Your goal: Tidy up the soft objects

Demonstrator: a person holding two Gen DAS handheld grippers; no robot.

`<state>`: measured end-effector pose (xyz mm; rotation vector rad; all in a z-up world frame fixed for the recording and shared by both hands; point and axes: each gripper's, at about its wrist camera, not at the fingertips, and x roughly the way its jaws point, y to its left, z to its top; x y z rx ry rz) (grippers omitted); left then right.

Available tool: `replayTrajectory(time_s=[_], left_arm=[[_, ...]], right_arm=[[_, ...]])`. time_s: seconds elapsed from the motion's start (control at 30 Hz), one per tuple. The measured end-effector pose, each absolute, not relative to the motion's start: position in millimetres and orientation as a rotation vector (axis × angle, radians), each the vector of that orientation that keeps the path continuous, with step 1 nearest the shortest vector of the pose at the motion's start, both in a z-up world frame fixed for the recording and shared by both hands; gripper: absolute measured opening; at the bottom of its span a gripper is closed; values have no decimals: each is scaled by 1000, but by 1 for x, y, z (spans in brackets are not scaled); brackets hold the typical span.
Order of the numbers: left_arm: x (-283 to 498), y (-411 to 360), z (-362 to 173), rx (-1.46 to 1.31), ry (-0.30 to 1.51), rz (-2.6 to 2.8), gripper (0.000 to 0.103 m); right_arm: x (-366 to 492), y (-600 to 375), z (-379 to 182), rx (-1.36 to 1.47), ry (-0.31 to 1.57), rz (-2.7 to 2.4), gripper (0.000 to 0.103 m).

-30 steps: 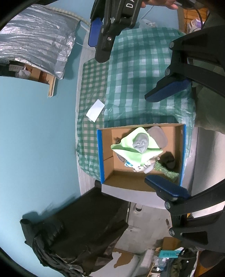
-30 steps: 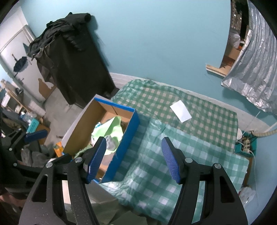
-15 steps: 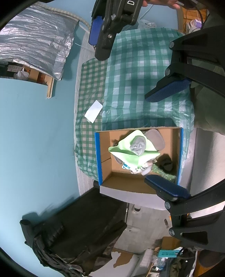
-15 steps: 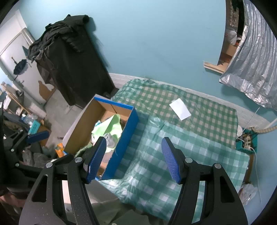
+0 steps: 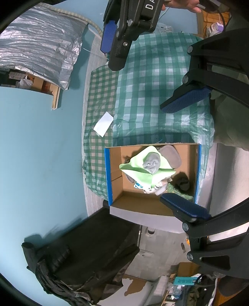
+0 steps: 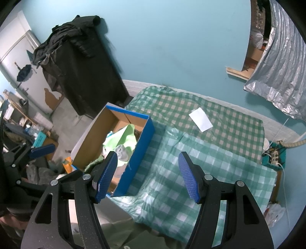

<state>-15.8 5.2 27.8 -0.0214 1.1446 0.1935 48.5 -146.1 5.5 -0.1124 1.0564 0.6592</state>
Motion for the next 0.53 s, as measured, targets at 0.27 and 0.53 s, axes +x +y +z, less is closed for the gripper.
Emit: replayTrajectory(time_s=[0.27,0.53], left_arm=[[-17,2,29,-27,1150,188,87],[-16,1,30,-24,1151,194,87]], right_arm=[[46,-144,4,-114,1061,661,66],[44,-144,3,-116,1062,666,66]])
